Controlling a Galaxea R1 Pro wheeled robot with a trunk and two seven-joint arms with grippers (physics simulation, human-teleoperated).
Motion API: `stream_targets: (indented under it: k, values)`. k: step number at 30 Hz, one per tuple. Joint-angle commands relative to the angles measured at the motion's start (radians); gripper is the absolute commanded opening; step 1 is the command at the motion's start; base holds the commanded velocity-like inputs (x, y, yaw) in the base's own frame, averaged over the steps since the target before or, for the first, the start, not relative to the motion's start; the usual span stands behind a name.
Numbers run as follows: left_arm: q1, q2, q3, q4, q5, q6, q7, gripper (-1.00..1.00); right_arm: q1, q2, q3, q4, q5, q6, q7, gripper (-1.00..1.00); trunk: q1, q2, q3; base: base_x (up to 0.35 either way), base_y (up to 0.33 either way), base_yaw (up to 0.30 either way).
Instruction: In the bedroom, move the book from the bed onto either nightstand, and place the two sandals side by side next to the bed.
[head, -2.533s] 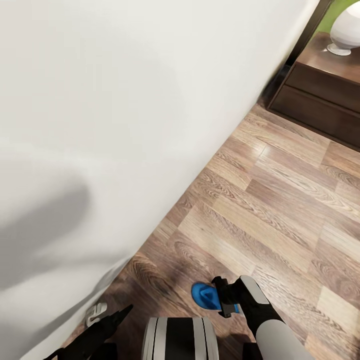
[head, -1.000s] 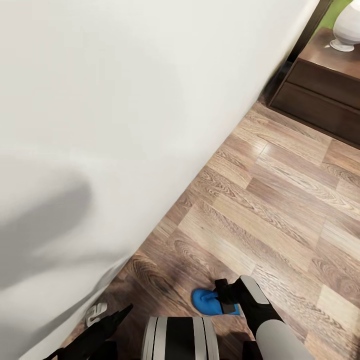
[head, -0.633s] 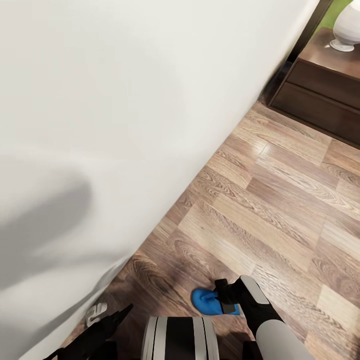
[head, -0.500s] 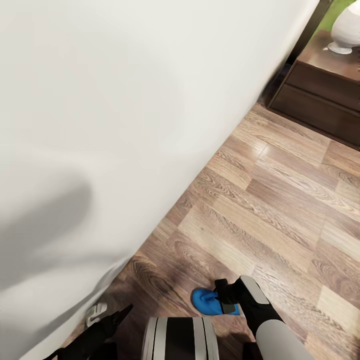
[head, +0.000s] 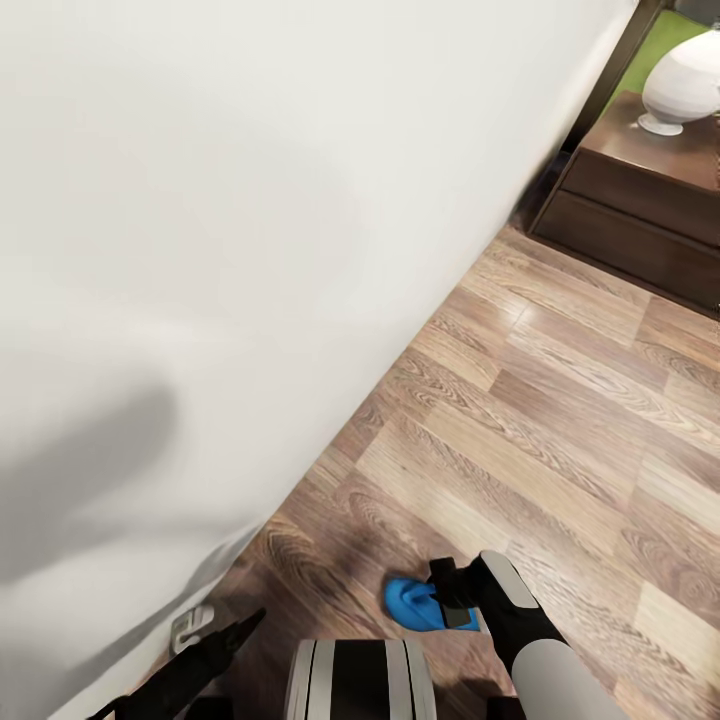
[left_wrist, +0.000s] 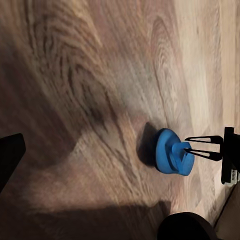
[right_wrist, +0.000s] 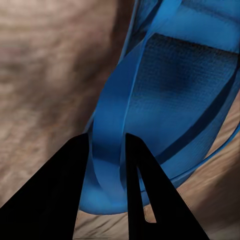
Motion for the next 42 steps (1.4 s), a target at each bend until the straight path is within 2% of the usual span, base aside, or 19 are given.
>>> stream_targets:
  k: [1,22,30,36,42]
  values:
    - [0.000,0.000,0.001,0.000,0.009,0.009,-0.001,1.00,0.000,0.001,-0.006,-0.002,0.000,0.006,-0.004,-1.00,-0.001,0.000,0.003,0.000,0.000,0.000]
    - [0.000,0.000,0.001,0.000,0.009,0.009,-0.001,1.00,0.000,0.001,-0.006,-0.002,0.000,0.006,-0.003,-1.00,-0.010,0.005,0.085,0.000,0.000,-0.006]
    - [0.000,0.000,0.001,0.000,0.009,0.009,-0.001,1.00,0.000,0.001,-0.006,-0.002,0.000,0.007,-0.005,-1.00,-0.014,0.007,0.116,0.000,0.000,-0.253]
    - [0.000,0.000,0.001,0.000,0.009,0.009,-0.002,1.00,0.000,0.001,-0.006,-0.002,0.000,0.007,-0.005,-1.00,-0.014,0.007,0.116,0.000,0.000,-0.281]
    - [0.000,0.000,0.001,0.001,0.009,0.009,-0.001,1.00,0.000,0.001,-0.005,-0.004,0.000,0.008,-0.006,-1.00,-0.016,0.008,0.139,0.000,0.000,-0.154]
